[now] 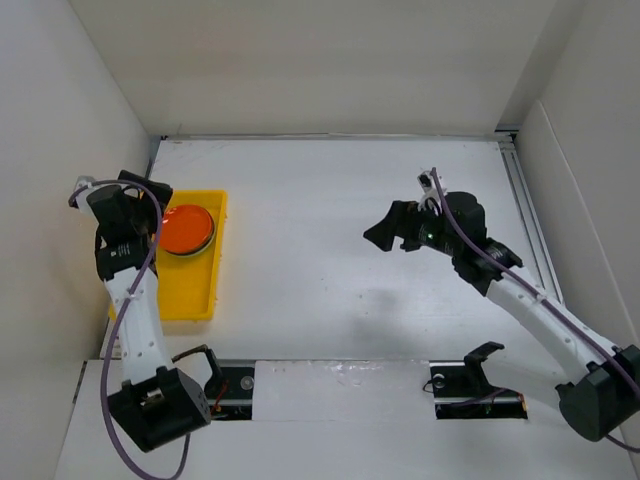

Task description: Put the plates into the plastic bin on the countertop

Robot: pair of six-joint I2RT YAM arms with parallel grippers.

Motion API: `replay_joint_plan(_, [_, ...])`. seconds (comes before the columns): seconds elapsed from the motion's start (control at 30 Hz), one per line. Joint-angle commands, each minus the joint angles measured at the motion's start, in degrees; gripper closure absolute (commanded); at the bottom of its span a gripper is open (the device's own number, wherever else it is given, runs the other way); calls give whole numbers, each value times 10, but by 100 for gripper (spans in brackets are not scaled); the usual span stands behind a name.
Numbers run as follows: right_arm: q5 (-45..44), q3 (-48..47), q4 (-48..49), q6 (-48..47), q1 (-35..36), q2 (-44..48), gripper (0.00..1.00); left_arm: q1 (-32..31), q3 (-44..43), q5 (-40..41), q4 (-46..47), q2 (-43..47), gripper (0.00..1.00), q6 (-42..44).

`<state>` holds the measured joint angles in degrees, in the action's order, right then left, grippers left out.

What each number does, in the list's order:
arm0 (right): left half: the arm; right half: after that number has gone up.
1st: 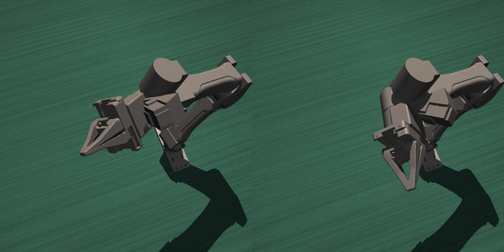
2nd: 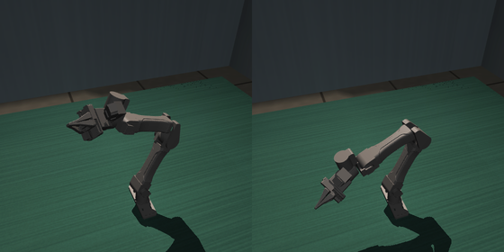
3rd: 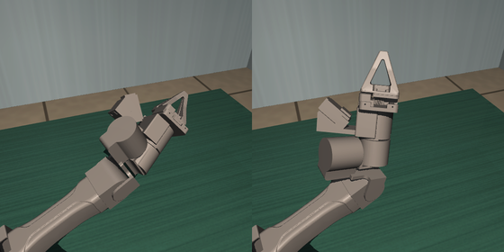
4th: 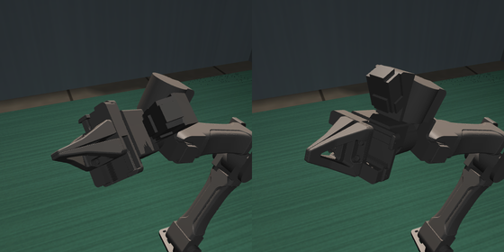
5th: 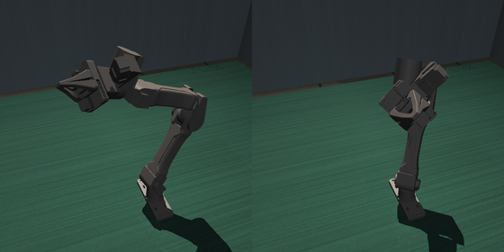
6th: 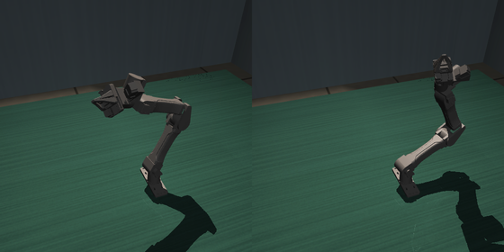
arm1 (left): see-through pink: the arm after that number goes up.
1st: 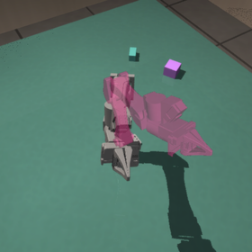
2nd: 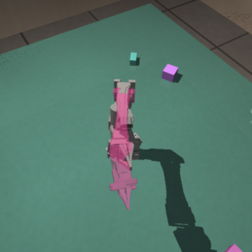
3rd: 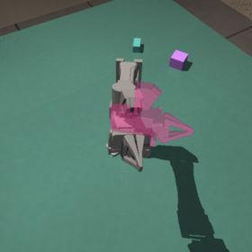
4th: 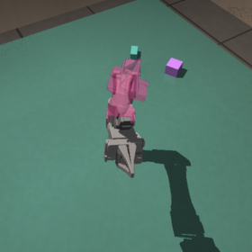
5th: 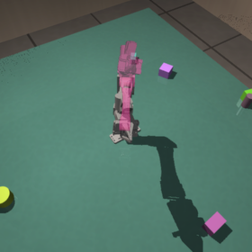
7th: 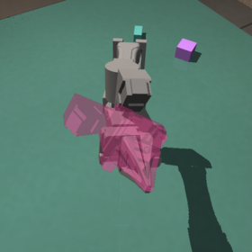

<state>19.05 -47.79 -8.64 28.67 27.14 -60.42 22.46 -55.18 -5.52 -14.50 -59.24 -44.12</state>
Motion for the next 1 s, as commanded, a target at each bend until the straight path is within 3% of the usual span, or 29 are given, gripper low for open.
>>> replay_joint_plan(0.0, [-102,-63,-99,-49,31,41,0,0,-16,-11,-93,35,0,73])
replay_joint_plan(0.1, [-128,-76,-136,-49,42,66,0,0,12,-4,-113,67,0,94])
replay_joint_plan(0.2, [-128,-103,-169,-55,55,104,0,0,46,-88,-119,107,0,127])
replay_joint_plan(0.27, [-164,-128,-201,-61,75,136,0,0,63,-160,-94,173,0,153])
replay_joint_plan(0.33, [-248,-172,-261,-61,110,154,0,0,54,-165,-131,226,0,180])
replay_joint_plan(0.47, [-324,-233,-348,-67,140,198,0,-29,34,-140,-184,313,0,199])
replay_joint_plan(0.6, [-330,-265,-404,-72,140,233,0,-29,12,-83,-229,416,0,173])
replay_joint_plan(0.7, [-330,-271,-419,-86,140,256,0,-29,21,-83,-235,467,0,162])
replay_joint_plan(0.97, [-330,-307,-455,-97,140,268,0,-29,38,-60,-242,485,0,157])
